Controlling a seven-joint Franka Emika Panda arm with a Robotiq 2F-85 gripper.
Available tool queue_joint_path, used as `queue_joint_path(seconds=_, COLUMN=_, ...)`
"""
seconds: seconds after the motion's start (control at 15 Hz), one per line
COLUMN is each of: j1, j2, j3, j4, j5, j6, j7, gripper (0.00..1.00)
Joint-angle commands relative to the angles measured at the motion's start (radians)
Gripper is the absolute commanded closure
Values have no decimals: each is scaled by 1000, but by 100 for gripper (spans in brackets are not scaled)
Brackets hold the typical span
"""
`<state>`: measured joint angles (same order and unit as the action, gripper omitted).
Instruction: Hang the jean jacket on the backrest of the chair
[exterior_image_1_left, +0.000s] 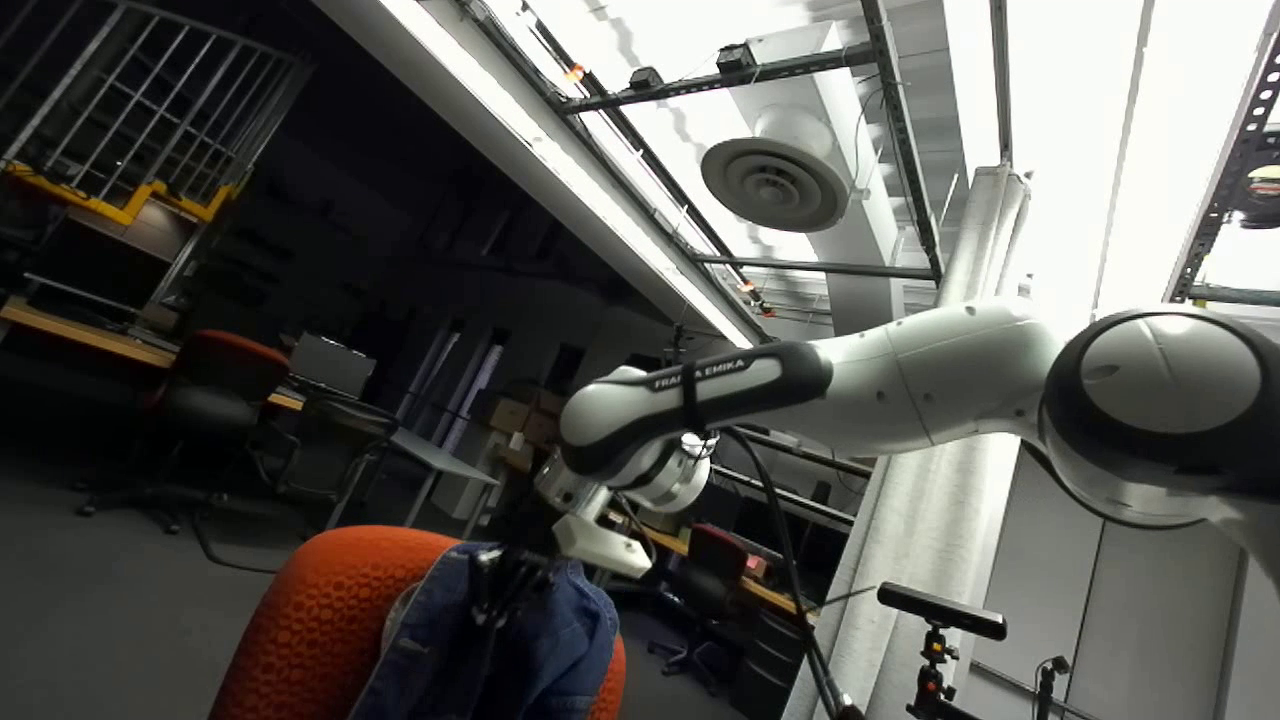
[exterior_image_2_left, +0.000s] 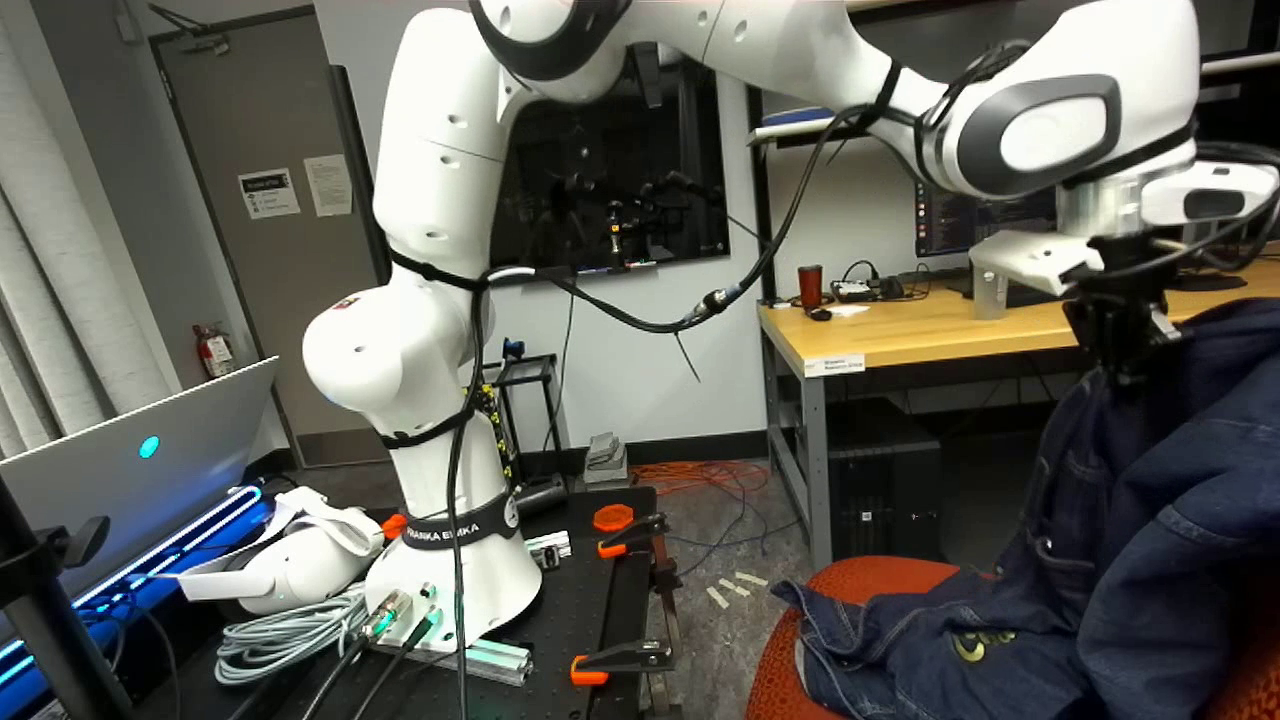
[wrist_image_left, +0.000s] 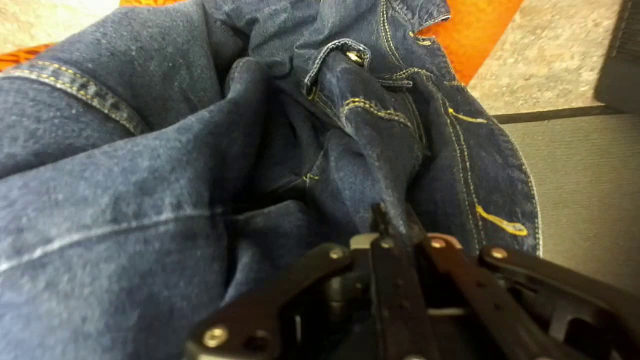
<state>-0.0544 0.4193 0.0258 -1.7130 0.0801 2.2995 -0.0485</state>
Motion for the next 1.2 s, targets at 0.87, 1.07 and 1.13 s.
queue_joint_path(seconds=0.87, j1=-58, j2=182, j3=-99, j4=803, j5=22, j6=-93, j7=193, gripper=99)
queue_joint_path(seconds=1.07, j1=-76, j2=231, j3=-125, j4=912, j5=23, j6=-108, j7=295, gripper=99)
queue_joint_path(seconds=1.13, j1=-82, j2=247, j3=-133, j4=947, j5=22, j6=-107, j7=327, gripper=99)
